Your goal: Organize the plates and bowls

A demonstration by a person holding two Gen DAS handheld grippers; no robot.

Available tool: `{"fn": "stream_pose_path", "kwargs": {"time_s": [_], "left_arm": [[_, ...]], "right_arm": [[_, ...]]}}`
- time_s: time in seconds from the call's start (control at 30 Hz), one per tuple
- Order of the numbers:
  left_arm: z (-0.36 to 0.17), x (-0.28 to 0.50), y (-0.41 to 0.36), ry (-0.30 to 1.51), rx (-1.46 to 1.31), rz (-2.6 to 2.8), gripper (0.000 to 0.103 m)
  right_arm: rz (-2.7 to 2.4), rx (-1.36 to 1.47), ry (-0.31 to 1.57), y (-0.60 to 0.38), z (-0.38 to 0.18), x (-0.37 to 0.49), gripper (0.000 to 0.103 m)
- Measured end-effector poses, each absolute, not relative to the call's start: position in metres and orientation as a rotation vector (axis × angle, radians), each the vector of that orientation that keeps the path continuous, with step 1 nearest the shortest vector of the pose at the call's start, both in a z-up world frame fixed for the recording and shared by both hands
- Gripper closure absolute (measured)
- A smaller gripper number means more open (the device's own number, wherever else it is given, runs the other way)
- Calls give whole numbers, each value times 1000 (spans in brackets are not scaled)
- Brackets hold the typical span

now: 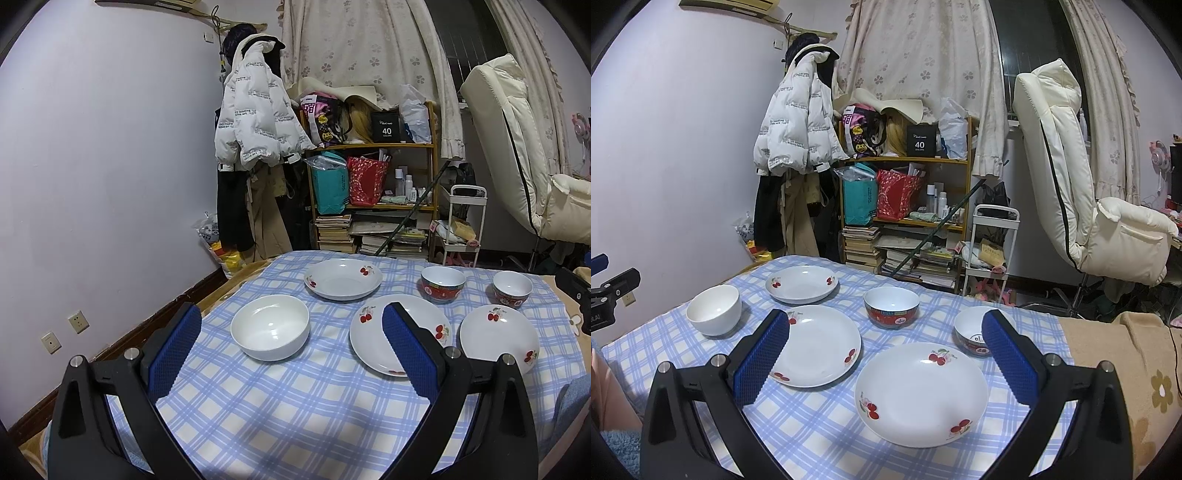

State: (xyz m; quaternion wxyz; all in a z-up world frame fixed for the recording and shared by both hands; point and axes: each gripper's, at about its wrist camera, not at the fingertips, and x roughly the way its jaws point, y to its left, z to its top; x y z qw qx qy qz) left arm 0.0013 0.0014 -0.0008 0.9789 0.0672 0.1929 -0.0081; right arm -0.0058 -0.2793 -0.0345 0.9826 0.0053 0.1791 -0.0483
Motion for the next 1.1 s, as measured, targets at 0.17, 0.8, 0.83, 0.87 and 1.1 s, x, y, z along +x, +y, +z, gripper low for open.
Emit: {"fn": "stream_pose_path", "kwargs": {"time_s": [0.17,0.8,0.83,0.87,1.1], "left_arm": [[0,1,2,389,134,-15,6],[2,-2,2,381,145,-14,6],[3,-2,3,382,145,-14,6],[3,-3,3,382,144,-15,6],[2,-4,3,377,142,-11,6]], "right_arm": [[-96,10,362,-279,-35,-5,0],[-94,12,365,-280,-35,-5,0],[-95,11,366,-280,-35,-5,0],[-95,11,366,-280,-35,-5,0],[-95,11,366,-280,-35,-5,0]]}}
